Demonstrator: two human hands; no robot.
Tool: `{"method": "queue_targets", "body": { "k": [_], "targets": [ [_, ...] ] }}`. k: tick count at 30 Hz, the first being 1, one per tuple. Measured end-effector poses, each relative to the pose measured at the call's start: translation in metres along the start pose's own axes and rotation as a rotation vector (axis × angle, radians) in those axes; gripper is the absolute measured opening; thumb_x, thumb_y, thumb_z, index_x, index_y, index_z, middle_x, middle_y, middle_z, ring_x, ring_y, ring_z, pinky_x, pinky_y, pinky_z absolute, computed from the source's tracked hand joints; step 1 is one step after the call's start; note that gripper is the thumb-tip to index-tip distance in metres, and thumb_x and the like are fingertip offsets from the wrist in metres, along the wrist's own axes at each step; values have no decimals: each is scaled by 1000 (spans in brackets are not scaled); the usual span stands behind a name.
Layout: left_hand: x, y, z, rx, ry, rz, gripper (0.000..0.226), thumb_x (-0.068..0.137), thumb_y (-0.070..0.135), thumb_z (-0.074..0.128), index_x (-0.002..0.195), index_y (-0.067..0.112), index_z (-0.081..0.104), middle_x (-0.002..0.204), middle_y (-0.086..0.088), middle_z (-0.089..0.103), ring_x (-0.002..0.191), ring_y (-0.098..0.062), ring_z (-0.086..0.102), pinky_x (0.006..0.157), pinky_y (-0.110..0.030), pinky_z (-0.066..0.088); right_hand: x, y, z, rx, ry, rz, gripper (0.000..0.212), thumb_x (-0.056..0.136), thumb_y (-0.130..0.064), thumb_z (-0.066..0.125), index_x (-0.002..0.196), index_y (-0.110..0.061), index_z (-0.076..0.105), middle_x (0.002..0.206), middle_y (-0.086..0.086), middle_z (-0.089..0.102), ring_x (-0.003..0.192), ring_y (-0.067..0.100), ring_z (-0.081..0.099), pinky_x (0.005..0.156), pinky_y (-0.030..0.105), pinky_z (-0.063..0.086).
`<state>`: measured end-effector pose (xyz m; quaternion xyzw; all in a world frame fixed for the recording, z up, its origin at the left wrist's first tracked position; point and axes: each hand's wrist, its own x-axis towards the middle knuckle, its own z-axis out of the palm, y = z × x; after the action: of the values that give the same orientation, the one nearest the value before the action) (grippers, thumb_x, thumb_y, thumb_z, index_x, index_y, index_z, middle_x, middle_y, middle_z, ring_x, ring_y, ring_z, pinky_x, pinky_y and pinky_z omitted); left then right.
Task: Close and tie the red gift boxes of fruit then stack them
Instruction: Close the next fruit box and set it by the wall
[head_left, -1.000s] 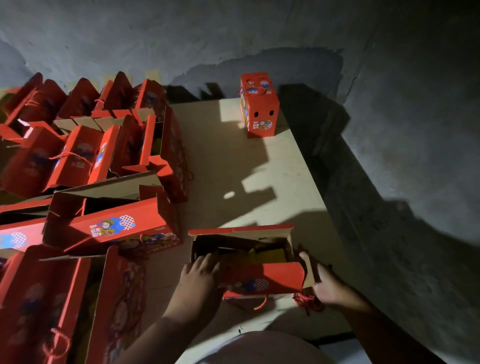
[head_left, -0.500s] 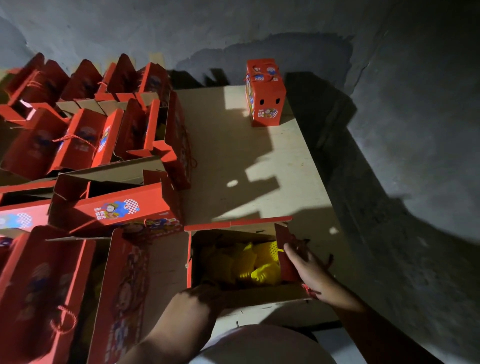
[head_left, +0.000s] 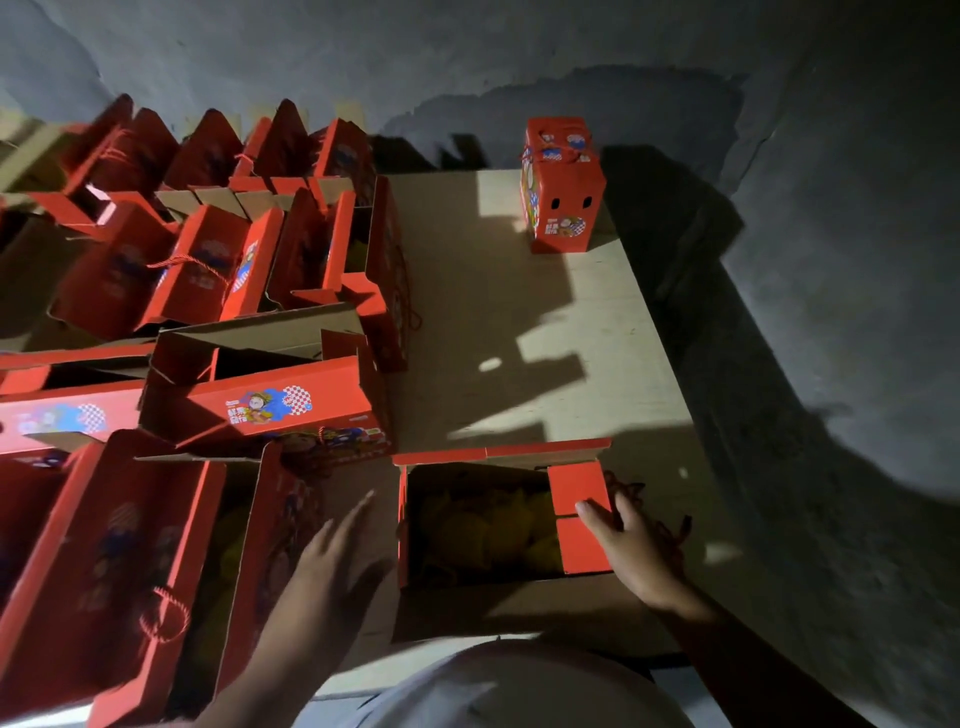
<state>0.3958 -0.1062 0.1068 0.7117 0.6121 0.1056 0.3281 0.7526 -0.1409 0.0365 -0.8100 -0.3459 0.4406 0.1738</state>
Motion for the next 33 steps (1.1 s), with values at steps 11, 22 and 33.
{"method": "queue_targets", "body": {
  "k": [11,22,33],
  "targets": [
    [26,-18,39,345,-318,400,62,108,34,31,162,34,3,168,17,-18,157,-19,-7,107,-35,49,12,16,-6,-62,162,-157,102,73,-84,60,157,-43,19,156,-5,41,141,20,43,110,43,39],
    [20,-49,24,397,-317,483,106,84,6,48,156,48,-17,163,27,-24,152,5,-12,105,-26,39,-8,17,-34,-561,104,-810,49,96,-1,57,136,-28,63,157,-19,39,141,6,39,113,29,40],
    [20,-33,32,3,-129,330,60,99,45,56,154,42,31,150,15,48,140,0,41,110,-13,32,-12,34,-50,-439,-85,-696,67,89,-55,66,145,-65,31,155,-41,25,148,-11,20,117,14,20]
  ]
}}
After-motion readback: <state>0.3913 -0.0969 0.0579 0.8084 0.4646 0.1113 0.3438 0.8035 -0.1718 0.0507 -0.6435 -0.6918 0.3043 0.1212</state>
